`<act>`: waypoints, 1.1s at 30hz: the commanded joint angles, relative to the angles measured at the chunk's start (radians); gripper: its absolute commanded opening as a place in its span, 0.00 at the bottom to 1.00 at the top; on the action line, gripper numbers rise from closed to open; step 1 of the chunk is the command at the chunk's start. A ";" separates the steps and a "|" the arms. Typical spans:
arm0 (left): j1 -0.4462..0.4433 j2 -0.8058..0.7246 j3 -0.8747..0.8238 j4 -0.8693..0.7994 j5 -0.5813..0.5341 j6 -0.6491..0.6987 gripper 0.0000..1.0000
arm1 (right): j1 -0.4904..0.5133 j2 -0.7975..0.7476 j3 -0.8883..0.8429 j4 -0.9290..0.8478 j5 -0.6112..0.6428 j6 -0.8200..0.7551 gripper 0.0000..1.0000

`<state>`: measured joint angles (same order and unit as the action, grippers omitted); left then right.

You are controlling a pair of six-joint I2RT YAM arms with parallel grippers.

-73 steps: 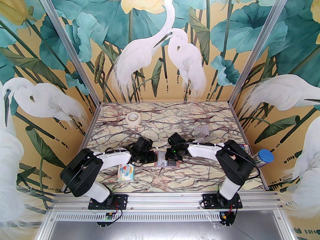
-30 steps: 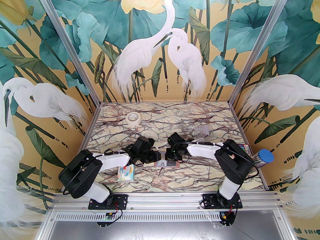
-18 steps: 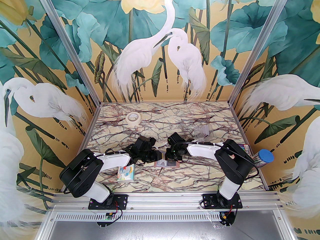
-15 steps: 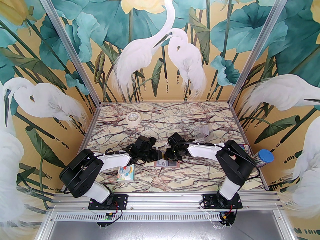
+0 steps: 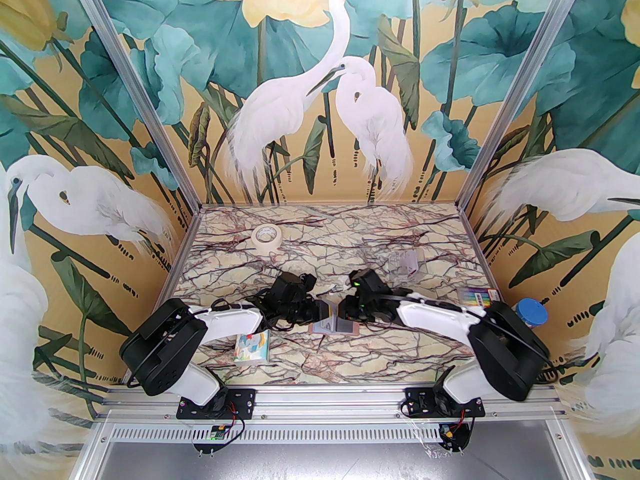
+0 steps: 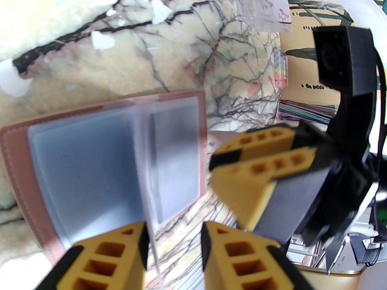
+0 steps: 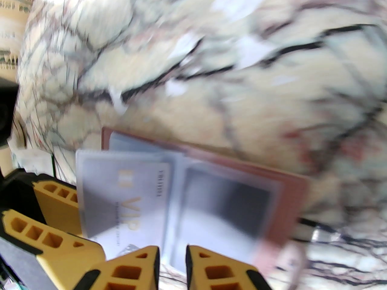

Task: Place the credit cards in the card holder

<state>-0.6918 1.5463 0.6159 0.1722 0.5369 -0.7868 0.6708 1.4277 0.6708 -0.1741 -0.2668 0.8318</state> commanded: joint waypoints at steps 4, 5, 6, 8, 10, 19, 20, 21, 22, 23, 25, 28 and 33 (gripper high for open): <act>-0.030 0.037 0.063 0.019 0.013 -0.007 0.36 | -0.066 -0.123 -0.107 0.083 0.060 0.090 0.20; -0.034 0.043 0.068 0.021 0.009 -0.009 0.36 | -0.076 -0.140 -0.121 0.092 0.063 0.101 0.20; -0.039 0.047 0.074 0.024 0.007 -0.009 0.38 | -0.084 -0.152 -0.133 0.096 0.066 0.108 0.20; -0.046 0.061 0.085 0.030 0.008 -0.011 0.39 | -0.096 -0.166 -0.144 0.095 0.072 0.121 0.20; -0.053 0.078 0.100 0.030 0.009 -0.011 0.39 | -0.106 -0.170 -0.153 0.094 0.074 0.133 0.21; -0.081 0.141 0.138 0.043 0.004 -0.014 0.42 | -0.120 -0.174 -0.162 0.094 0.075 0.147 0.21; -0.082 0.144 0.140 0.044 0.005 -0.014 0.42 | -0.120 -0.174 -0.163 0.093 0.077 0.147 0.21; -0.081 0.147 0.140 0.043 0.005 -0.013 0.42 | -0.121 -0.175 -0.164 0.093 0.078 0.147 0.21; -0.082 0.149 0.142 0.044 0.003 -0.012 0.42 | -0.122 -0.176 -0.165 0.094 0.078 0.148 0.21; -0.082 0.149 0.142 0.043 0.003 -0.012 0.42 | -0.121 -0.176 -0.165 0.093 0.079 0.148 0.21; -0.083 0.146 0.142 0.041 0.003 -0.012 0.42 | -0.120 -0.176 -0.165 0.095 0.079 0.148 0.21; -0.081 0.124 0.145 0.010 -0.011 0.003 0.42 | -0.121 -0.169 -0.163 0.099 0.071 0.144 0.21; -0.079 0.052 0.145 -0.102 -0.087 0.066 0.42 | -0.121 -0.160 -0.154 0.098 0.062 0.133 0.21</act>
<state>-0.7662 1.6554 0.7437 0.1455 0.5060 -0.7704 0.5541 1.2678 0.5179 -0.0929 -0.2058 0.9688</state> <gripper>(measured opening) 0.419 0.211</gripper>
